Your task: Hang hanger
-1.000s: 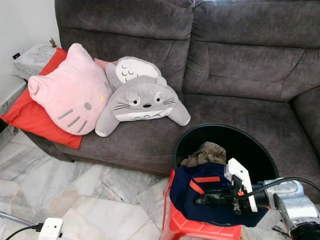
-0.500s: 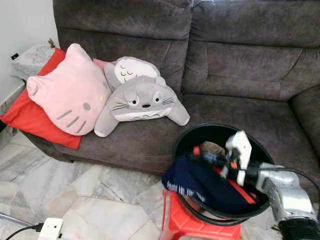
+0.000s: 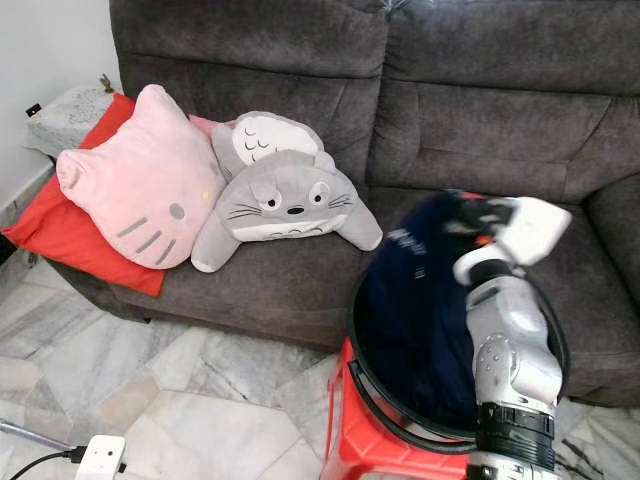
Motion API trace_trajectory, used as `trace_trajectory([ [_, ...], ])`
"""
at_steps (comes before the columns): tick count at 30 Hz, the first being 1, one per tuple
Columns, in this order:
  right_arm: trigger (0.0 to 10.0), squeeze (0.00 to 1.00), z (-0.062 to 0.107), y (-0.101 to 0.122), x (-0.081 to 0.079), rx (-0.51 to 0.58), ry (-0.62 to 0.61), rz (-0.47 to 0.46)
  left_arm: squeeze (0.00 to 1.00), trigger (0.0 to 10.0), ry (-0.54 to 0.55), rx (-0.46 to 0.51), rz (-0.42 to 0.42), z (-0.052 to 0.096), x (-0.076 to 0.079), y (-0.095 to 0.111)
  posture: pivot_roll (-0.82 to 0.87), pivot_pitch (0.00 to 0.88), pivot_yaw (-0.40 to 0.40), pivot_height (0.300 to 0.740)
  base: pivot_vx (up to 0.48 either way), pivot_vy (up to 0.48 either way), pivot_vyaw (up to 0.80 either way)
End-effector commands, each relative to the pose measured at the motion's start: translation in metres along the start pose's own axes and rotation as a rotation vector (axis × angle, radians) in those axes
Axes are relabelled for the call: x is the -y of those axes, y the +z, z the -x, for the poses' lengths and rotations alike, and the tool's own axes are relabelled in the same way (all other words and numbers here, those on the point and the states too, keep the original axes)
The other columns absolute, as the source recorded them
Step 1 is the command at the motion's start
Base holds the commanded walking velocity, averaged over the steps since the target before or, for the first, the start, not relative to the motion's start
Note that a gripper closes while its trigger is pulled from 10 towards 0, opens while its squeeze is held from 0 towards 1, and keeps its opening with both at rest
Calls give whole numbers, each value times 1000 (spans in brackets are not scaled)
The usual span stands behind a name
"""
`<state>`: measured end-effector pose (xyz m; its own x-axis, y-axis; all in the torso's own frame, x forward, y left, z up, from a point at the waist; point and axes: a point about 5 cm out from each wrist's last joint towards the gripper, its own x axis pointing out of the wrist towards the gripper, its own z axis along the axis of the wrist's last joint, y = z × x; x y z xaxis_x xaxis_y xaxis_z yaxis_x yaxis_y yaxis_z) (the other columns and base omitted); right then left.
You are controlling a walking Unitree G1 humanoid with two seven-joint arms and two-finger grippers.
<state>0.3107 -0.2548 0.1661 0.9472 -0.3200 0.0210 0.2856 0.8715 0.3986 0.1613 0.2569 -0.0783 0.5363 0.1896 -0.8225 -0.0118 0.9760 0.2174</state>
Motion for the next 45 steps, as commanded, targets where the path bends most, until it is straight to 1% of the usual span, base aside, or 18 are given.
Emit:
trace_trajectory([
  [1,0,0,12,-8,5,6,-128,-5,0,10000,15,-16,-19,1,-4,-5,-220,39,45,740,0,0,0],
  [2,0,0,14,-11,4,-1,-140,-16,0,10000,16,-17,-21,1,-4,-5,-220,39,45,740,0,0,0],
  [5,0,0,23,-16,-2,-2,-174,29,0,10000,17,-17,-24,1,-4,-5,-219,36,45,740,0,0,0],
  [8,0,0,30,-23,-16,-12,-127,40,0,10000,19,-18,-26,1,-5,-6,-207,25,47,740,0,0,0],
  [9,0,0,32,-26,-27,-8,-93,46,0,10000,23,-20,-28,2,-6,-6,-204,21,50,740,0,0,0],
  [10,745,0,32,-26,-29,-6,-81,50,0,10000,24,-20,-28,2,-6,-7,-204,21,50,740,0,0,0],
  [11,745,0,31,-27,-34,-1,-59,60,0,10000,25,-21,-30,2,-7,-7,-201,15,53,740,0,0,0],
  [12,7451,0,31,-27,-40,10,-25,72,0,10000,26,-22,-32,2,-7,-7,-197,11,54,740,0,0,0],
  [13,7451,0,31,-26,-45,18,-6,81,0,10000,27,-22,-34,2,-8,-7,-195,11,55,740,0,0,0],
  [14,10000,0,32,-26,-57,36,54,124,0,10000,30,-22,-33,2,-9,-7,-191,5,54,740,0,0,0],
  [15,10000,0,32,-26,-57,36,54,124,0,10000,30,-22,-33,2,-9,-7,-191,5,54,740,0,0,0],
  [16,10000,0,33,-28,-66,48,109,205,0,10000,32,-21,-31,2,-10,-7,-186,3,52,740,0,0,0],
  [18,10000,0,34,-33,-70,29,134,232,0,10000,33,-22,-30,2,-10,-7,-179,0,52,740,0,0,0],
  [19,10000,0,37,-36,-71,21,154,281,0,10000,35,-23,-26,2,-11,-8,-178,0,52,740,0,0,0],
  [23,10000,0,48,-38,-66,40,165,436,0,10000,39,-27,-29,3,-11,-9,-193,0,57,740,0,0,0],
  [30,10000,0,62,-41,-57,22,151,474,0,10000,38,-25,-30,3,-10,-12,-212,0,54,740,0,0,0],
  [37,10000,0,58,-40,-64,32,141,466,0,10000,42,-18,-27,3,-10,-11,-197,0,47,740,0,0,0],
  [45,10000,0,58,-41,-63,27,143,465,0,10000,42,-14,-12,3,-9,-12,-185,0,37,740,0,0,0],
])
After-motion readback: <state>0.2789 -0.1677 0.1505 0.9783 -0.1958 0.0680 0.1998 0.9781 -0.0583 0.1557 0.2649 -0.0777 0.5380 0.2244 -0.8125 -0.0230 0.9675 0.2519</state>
